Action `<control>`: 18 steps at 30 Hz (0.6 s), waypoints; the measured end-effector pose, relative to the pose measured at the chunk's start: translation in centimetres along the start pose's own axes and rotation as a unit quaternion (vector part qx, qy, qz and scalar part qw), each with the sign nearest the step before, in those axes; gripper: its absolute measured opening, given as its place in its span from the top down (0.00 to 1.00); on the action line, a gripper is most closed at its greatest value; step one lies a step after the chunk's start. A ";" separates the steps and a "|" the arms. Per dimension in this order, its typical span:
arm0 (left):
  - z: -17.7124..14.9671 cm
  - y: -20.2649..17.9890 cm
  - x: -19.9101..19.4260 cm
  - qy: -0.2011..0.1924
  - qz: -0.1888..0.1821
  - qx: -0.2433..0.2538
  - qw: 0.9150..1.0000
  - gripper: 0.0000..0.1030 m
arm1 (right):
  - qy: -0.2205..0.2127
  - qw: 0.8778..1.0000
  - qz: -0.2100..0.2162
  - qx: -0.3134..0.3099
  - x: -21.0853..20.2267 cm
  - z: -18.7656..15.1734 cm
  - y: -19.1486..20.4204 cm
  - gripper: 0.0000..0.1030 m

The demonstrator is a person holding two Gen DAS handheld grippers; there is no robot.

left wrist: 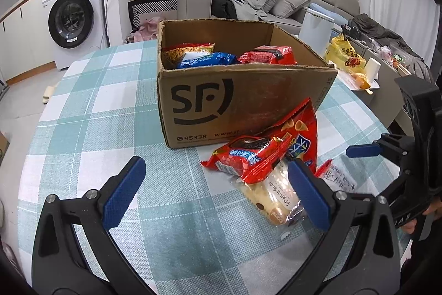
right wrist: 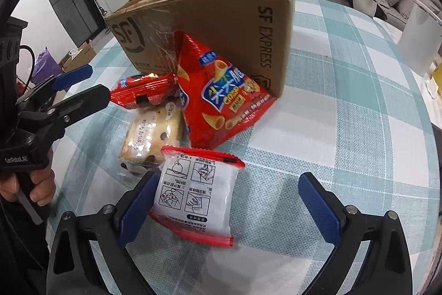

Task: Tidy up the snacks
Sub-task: 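Move both grippers back toward the remaining snacks on the table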

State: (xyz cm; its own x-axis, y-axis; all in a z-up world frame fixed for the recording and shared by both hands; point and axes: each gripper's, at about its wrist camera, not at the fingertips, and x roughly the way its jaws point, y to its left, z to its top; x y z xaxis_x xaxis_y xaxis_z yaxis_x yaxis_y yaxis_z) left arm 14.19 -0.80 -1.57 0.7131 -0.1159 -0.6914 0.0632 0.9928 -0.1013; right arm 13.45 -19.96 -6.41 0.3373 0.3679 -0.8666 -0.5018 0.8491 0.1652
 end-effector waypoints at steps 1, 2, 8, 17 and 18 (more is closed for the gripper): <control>-0.1 -0.1 0.1 0.002 0.000 0.001 1.000 0.01 | 0.000 1.000 -0.003 0.001 -0.1 -0.1 -0.3 0.01; -0.1 -0.1 0.2 0.004 -0.002 0.002 1.000 0.01 | 0.000 1.000 -0.006 0.002 -0.1 -0.1 -0.6 0.01; -0.4 -0.5 0.5 0.015 0.000 0.009 1.000 0.01 | 0.004 1.000 -0.018 -0.004 -0.3 -0.3 -1.8 0.01; -0.8 -1.2 0.8 0.035 -0.008 0.016 0.999 0.01 | 0.009 0.999 -0.033 -0.004 -0.2 -0.4 -3.1 0.02; -0.8 -1.4 0.9 0.037 -0.009 0.018 0.999 0.01 | 0.008 0.999 -0.034 -0.003 -0.2 -0.4 -3.0 0.04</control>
State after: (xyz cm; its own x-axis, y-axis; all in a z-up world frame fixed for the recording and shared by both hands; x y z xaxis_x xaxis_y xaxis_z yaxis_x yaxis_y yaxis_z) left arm 14.14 -2.30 -2.63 0.6581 -0.1339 -0.7409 0.1010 0.9909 -0.0893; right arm 14.58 -22.75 -6.89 0.3582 0.3029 -0.8831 -0.4821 0.8700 0.1029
